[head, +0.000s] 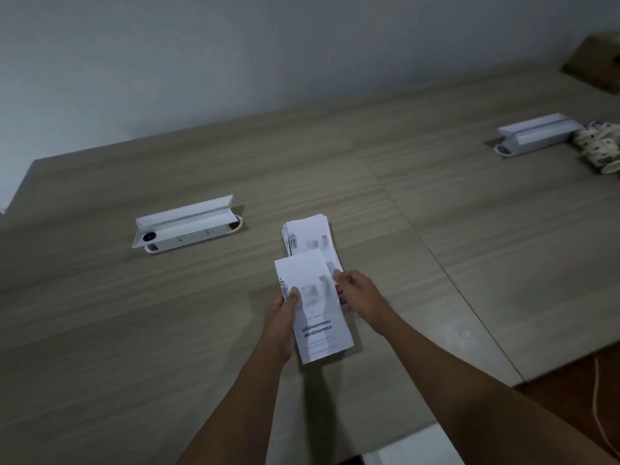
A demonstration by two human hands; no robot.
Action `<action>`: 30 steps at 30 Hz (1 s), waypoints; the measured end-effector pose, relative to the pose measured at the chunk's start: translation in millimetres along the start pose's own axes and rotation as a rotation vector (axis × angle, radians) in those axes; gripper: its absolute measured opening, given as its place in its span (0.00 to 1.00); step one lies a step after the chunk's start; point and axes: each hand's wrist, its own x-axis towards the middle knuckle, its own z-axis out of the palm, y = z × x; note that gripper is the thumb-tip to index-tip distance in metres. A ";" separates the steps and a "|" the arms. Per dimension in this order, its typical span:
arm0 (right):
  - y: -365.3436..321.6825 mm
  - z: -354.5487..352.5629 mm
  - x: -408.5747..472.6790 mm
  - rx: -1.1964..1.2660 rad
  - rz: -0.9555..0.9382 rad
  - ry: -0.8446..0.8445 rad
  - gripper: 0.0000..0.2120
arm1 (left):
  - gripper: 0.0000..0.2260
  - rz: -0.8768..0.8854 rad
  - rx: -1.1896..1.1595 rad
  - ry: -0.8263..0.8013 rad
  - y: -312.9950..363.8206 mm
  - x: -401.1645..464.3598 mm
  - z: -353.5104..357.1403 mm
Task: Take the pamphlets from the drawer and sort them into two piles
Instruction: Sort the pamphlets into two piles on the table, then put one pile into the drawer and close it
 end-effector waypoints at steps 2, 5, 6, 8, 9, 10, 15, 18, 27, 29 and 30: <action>9.5 -13.3 -23.3 0.000 0.016 -0.029 0.19 | 0.18 -0.005 -0.004 -0.025 -16.4 -22.7 14.0; 30.6 -37.3 -64.1 -0.039 0.014 -0.052 0.16 | 0.18 -0.040 -0.016 -0.039 -47.4 -61.0 32.8; 38.3 -45.1 -77.6 -0.050 0.010 -0.064 0.13 | 0.18 -0.052 -0.025 -0.037 -58.9 -72.8 38.3; 55.7 -59.9 -102.4 -0.036 0.018 -0.063 0.11 | 0.18 -0.070 -0.046 -0.039 -83.0 -94.8 47.7; 64.6 -67.4 -114.4 -0.019 0.022 -0.055 0.10 | 0.18 -0.077 -0.056 -0.038 -96.6 -105.8 51.4; 72.1 -73.5 -124.3 0.000 0.026 -0.050 0.10 | 0.18 -0.084 -0.070 -0.038 -109.2 -114.9 54.7; 119.8 -105.7 -172.8 0.037 0.053 -0.074 0.11 | 0.15 -0.139 -0.069 0.006 -172.2 -156.0 65.1; 148.9 -120.0 -195.0 0.064 0.094 -0.056 0.10 | 0.13 -0.126 0.086 0.115 -201.3 -173.1 59.7; 234.7 -130.5 -239.0 -0.012 0.226 -0.096 0.08 | 0.11 0.376 0.978 0.269 -276.7 -197.5 3.4; 247.7 -129.4 -242.0 -0.028 0.249 -0.099 0.09 | 0.15 0.408 1.209 0.206 -288.8 -197.1 -7.4; 250.5 -128.4 -242.2 -0.035 0.250 -0.102 0.08 | 0.20 0.392 1.285 0.175 -292.2 -196.3 -11.5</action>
